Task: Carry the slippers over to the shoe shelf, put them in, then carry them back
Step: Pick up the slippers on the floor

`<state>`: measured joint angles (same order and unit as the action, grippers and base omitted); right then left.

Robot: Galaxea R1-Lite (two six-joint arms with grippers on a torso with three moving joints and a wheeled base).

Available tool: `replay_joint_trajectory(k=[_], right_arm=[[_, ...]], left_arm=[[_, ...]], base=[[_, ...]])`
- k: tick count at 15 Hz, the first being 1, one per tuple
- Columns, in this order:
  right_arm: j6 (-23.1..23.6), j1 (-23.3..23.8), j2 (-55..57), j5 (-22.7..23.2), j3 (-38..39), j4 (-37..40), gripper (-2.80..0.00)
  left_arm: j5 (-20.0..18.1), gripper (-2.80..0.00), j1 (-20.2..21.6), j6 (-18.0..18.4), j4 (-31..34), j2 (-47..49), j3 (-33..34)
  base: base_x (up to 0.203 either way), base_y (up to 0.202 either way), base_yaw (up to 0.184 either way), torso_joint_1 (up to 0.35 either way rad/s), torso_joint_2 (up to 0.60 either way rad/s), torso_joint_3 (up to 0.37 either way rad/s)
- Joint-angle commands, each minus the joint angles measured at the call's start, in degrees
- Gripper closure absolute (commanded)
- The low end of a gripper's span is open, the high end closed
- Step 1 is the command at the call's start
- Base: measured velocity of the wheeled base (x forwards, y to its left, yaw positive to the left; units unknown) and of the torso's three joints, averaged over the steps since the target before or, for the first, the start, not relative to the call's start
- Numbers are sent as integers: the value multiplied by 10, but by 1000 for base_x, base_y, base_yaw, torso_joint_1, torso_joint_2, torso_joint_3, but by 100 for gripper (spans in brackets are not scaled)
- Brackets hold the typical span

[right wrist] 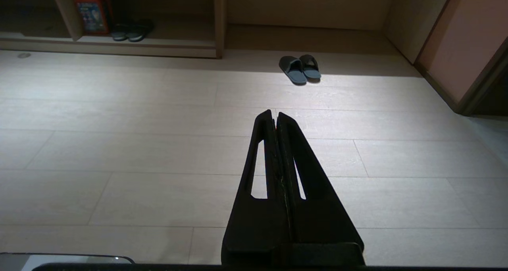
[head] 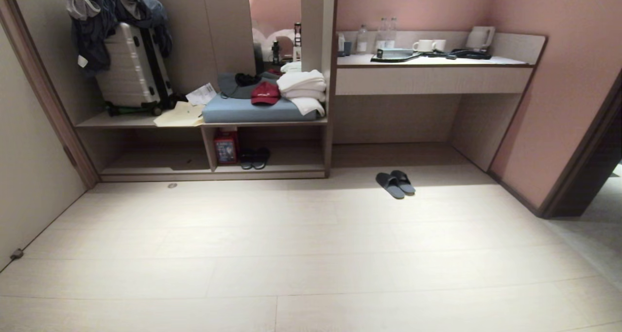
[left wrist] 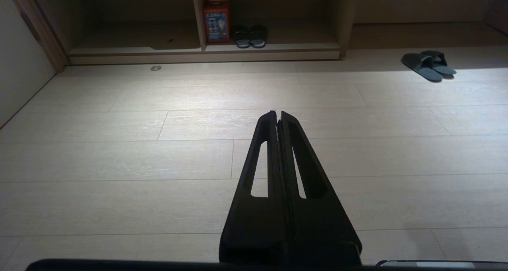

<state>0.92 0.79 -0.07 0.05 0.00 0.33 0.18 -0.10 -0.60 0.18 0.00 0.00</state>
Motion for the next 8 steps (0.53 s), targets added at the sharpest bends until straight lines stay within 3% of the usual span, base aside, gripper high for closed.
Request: replay_joint_trajectory(k=[1, 8], right_arm=[[0, 0, 0, 0, 1, 0, 0], [0, 0, 0, 0, 1, 0, 0]], left_arm=[[0, 0, 0, 0, 0, 0, 0], [1, 0, 0, -3, 0, 0, 0]], base=[[0, 0, 0, 0, 0, 0], [0, 0, 0, 0, 0, 0]])
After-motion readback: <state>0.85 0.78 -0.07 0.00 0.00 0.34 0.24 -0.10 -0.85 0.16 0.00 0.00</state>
